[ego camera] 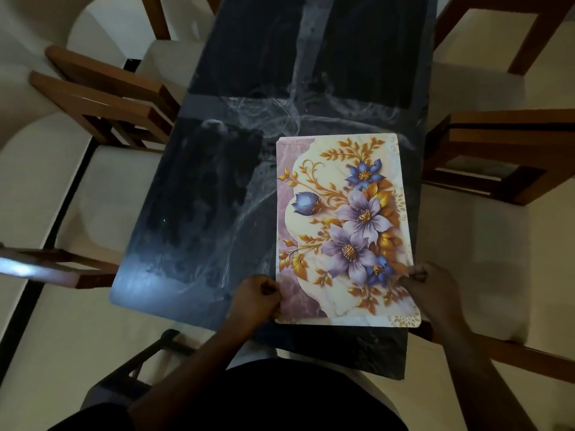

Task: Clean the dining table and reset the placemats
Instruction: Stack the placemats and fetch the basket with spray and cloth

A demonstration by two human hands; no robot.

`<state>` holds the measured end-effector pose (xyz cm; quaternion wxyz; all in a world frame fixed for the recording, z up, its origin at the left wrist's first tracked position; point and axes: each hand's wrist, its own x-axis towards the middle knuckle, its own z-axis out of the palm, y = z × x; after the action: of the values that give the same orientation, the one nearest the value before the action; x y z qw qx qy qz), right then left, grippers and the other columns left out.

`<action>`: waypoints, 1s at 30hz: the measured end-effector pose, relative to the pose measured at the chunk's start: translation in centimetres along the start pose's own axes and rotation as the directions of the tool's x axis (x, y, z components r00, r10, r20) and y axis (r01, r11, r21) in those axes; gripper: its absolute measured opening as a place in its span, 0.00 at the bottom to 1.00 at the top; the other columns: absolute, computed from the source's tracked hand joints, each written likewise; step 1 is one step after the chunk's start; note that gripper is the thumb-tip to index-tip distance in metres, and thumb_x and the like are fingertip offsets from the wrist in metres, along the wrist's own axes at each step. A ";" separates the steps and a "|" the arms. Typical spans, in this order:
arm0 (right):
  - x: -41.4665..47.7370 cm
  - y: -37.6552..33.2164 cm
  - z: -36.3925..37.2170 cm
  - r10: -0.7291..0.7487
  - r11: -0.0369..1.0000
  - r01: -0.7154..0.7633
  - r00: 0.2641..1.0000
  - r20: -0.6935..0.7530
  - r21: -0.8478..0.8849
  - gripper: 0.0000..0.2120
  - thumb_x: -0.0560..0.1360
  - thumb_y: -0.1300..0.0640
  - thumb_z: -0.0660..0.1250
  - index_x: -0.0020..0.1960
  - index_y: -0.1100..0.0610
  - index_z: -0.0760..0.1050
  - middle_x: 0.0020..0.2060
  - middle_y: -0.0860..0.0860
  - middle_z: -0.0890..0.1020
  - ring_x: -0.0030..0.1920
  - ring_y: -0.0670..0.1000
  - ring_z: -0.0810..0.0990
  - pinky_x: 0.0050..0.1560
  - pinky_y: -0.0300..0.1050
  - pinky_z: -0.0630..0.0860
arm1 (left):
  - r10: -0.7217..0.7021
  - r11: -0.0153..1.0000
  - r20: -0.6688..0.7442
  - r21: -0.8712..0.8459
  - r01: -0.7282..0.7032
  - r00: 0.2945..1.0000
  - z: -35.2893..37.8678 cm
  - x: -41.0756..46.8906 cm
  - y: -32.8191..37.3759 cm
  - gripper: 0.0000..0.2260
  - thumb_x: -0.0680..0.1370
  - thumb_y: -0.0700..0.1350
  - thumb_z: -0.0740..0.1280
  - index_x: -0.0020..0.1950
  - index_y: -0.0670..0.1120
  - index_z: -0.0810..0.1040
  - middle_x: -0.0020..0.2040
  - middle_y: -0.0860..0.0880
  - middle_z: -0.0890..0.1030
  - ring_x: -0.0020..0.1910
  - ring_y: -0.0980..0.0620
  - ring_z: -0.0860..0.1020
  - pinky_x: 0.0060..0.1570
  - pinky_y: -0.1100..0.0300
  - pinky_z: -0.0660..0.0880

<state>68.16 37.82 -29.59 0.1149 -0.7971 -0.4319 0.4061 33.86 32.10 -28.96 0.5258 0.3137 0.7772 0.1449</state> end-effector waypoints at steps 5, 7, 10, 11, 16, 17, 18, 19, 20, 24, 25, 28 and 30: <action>-0.7 -0.5 0.0 -0.062 0.987 0.053 0.997 -0.053 -0.150 0.12 0.73 0.61 0.78 0.55 0.60 0.80 0.47 0.54 0.82 0.44 0.53 0.78 0.41 0.44 0.71 | 0.060 0.996 -0.043 0.061 -0.058 0.997 -0.5 0.2 -1.1 0.07 0.76 0.38 0.78 0.42 0.47 0.83 0.35 0.47 0.86 0.33 0.51 0.86 0.39 0.49 0.87; -1.1 -0.7 0.3 -0.148 0.966 0.130 0.987 -0.067 -0.222 0.17 0.74 0.60 0.77 0.60 0.60 0.80 0.53 0.55 0.82 0.49 0.54 0.79 0.48 0.46 0.72 | 0.060 0.998 -0.072 0.018 -0.059 0.996 -0.9 0.1 -1.4 0.06 0.76 0.41 0.78 0.43 0.48 0.83 0.37 0.48 0.87 0.34 0.50 0.87 0.38 0.49 0.87; -2.3 -2.3 0.9 -0.237 0.958 0.222 0.969 -0.067 -0.179 0.16 0.77 0.60 0.75 0.64 0.58 0.79 0.59 0.56 0.81 0.57 0.58 0.80 0.54 0.46 0.73 | 0.046 0.998 -0.096 -0.048 -0.051 0.994 -1.7 -0.6 -2.2 0.05 0.78 0.43 0.77 0.44 0.48 0.83 0.36 0.47 0.87 0.36 0.46 0.87 0.40 0.45 0.87; -2.9 -3.3 1.4 -0.274 0.951 0.262 0.960 -0.054 -0.163 0.14 0.78 0.60 0.74 0.63 0.58 0.79 0.57 0.54 0.81 0.55 0.56 0.80 0.54 0.45 0.72 | 0.030 0.997 -0.104 -0.073 -0.037 0.994 -2.1 -0.9 -2.5 0.05 0.78 0.43 0.76 0.44 0.47 0.83 0.36 0.47 0.87 0.36 0.45 0.87 0.40 0.44 0.86; -4.7 -7.6 7.6 -0.490 0.861 0.500 0.864 0.120 -0.088 0.12 0.77 0.60 0.75 0.59 0.54 0.80 0.54 0.50 0.83 0.54 0.52 0.82 0.52 0.46 0.80 | -0.041 0.968 -0.160 -0.252 -0.001 0.986 -4.8 -2.6 -4.7 0.03 0.82 0.43 0.71 0.49 0.47 0.84 0.43 0.44 0.87 0.42 0.45 0.87 0.48 0.46 0.86; -5.1 -8.4 9.3 -0.521 0.838 0.540 0.834 0.180 -0.076 0.11 0.77 0.60 0.75 0.58 0.53 0.80 0.54 0.49 0.84 0.55 0.51 0.82 0.53 0.49 0.81 | -0.044 0.961 -0.186 -0.278 -0.010 0.982 -5.3 -3.0 -5.2 0.04 0.82 0.43 0.70 0.49 0.46 0.84 0.43 0.44 0.87 0.42 0.44 0.87 0.48 0.47 0.85; -5.8 -9.4 10.9 -0.541 0.821 0.568 0.807 0.237 -0.058 0.11 0.77 0.60 0.75 0.58 0.52 0.80 0.54 0.48 0.83 0.55 0.50 0.82 0.54 0.48 0.81 | -0.045 0.953 -0.214 -0.303 -0.023 0.976 -5.8 -3.4 -5.8 0.05 0.83 0.42 0.70 0.50 0.45 0.84 0.44 0.43 0.87 0.43 0.44 0.87 0.48 0.48 0.85; -6.4 -10.3 12.3 -0.558 0.804 0.593 0.780 0.285 -0.048 0.11 0.77 0.61 0.74 0.57 0.52 0.80 0.53 0.47 0.83 0.54 0.49 0.82 0.56 0.43 0.80 | -0.048 0.945 -0.246 -0.324 -0.036 0.968 -6.3 -3.7 -6.4 0.05 0.83 0.42 0.70 0.49 0.45 0.84 0.43 0.44 0.87 0.42 0.45 0.87 0.47 0.48 0.84; -7.1 -11.4 13.6 -0.576 0.784 0.619 0.754 0.316 -0.044 0.10 0.77 0.60 0.74 0.58 0.52 0.80 0.52 0.47 0.83 0.53 0.48 0.81 0.56 0.36 0.76 | -0.051 0.941 -0.275 -0.336 -0.046 0.960 -6.6 -3.9 -6.9 0.05 0.83 0.43 0.70 0.49 0.45 0.84 0.42 0.45 0.87 0.41 0.47 0.87 0.47 0.49 0.85; -10.3 -14.5 18.2 -0.606 0.736 0.677 0.658 0.447 0.001 0.11 0.78 0.55 0.73 0.60 0.50 0.80 0.55 0.45 0.82 0.54 0.43 0.80 0.52 0.30 0.73 | -0.053 0.911 -0.331 -0.402 -0.090 0.942 -8.2 -5.1 -9.7 0.06 0.82 0.44 0.70 0.48 0.46 0.84 0.42 0.47 0.88 0.42 0.49 0.87 0.47 0.52 0.85; -11.0 -14.9 19.0 -0.608 0.728 0.686 0.640 0.471 0.008 0.11 0.79 0.55 0.73 0.61 0.50 0.80 0.55 0.46 0.81 0.55 0.43 0.80 0.54 0.34 0.75 | -0.056 0.908 -0.343 -0.409 -0.095 0.938 -8.6 -5.3 -10.2 0.06 0.83 0.44 0.69 0.48 0.46 0.84 0.42 0.47 0.88 0.43 0.48 0.87 0.46 0.52 0.84; -14.3 -15.8 21.5 -0.630 0.678 0.735 0.579 0.518 0.002 0.11 0.79 0.54 0.72 0.61 0.53 0.80 0.56 0.48 0.81 0.54 0.46 0.81 0.56 0.42 0.79 | -0.101 0.879 -0.384 -0.467 -0.099 0.918 -9.7 -6.7 -12.9 0.06 0.83 0.44 0.69 0.47 0.48 0.84 0.42 0.48 0.88 0.42 0.47 0.88 0.43 0.51 0.83; -16.5 -15.7 23.0 -0.640 0.657 0.754 0.554 0.532 0.006 0.11 0.79 0.54 0.72 0.61 0.53 0.80 0.56 0.47 0.81 0.54 0.46 0.81 0.57 0.44 0.81 | -0.132 0.863 -0.410 -0.495 -0.099 0.902 -10.3 -8.1 -14.9 0.05 0.82 0.45 0.70 0.48 0.48 0.84 0.42 0.48 0.88 0.42 0.47 0.88 0.42 0.52 0.83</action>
<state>36.79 30.47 -26.99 0.0637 -0.4348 -0.7700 0.4625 21.51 16.61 -27.19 0.4057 0.1187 0.8112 0.4040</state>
